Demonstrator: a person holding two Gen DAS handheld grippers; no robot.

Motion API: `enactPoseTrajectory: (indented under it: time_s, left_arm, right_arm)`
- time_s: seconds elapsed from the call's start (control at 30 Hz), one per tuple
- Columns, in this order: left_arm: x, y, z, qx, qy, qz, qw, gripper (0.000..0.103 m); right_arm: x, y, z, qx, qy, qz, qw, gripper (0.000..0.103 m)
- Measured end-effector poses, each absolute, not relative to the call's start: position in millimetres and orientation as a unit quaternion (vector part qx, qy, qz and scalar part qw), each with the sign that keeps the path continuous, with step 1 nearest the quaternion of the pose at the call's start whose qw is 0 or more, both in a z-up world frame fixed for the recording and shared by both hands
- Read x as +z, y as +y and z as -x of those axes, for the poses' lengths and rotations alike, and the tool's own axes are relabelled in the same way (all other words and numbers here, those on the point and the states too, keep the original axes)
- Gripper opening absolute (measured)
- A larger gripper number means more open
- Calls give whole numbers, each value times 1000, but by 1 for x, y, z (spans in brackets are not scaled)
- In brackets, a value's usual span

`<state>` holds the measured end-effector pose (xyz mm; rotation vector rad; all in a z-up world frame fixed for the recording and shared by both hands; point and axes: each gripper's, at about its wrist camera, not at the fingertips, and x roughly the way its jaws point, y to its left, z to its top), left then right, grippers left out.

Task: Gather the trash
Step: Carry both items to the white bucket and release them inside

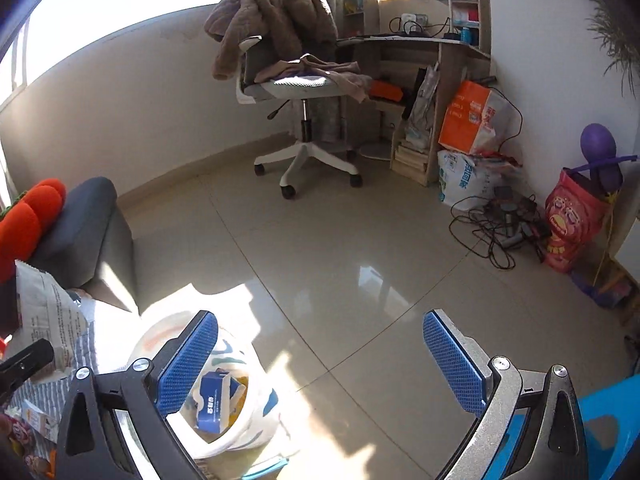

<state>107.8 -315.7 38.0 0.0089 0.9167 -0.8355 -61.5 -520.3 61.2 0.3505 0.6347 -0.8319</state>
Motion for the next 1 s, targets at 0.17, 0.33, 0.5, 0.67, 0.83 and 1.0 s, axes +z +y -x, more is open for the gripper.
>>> enactPoseTrajectory:
  time_s: [0.17, 0.33, 0.5, 0.67, 0.83, 1.0]
  left_arm:
    - [32, -351, -106, -395, 441, -29, 805, 10]
    - [31, -358, -100, -389, 447, -42, 804, 56]
    - [34, -346, -95, -365, 434, -57, 822, 64]
    - [37, -322, -94, -303, 405, -88, 858, 78]
    - [37, -289, -96, -243, 385, -98, 885, 82]
    - [29, -251, -99, -195, 384, -94, 898, 83]
  right_arm:
    - [60, -534, 74, -411, 303, -176, 841, 103]
    - [59, -538, 82, -426, 309, -172, 833, 103]
    - [58, -535, 77, -427, 316, -161, 832, 103]
    - [60, -514, 62, -413, 321, -136, 842, 103]
    - [60, -477, 39, -395, 326, -91, 854, 103]
    - [56, -436, 16, -374, 328, -47, 866, 103]
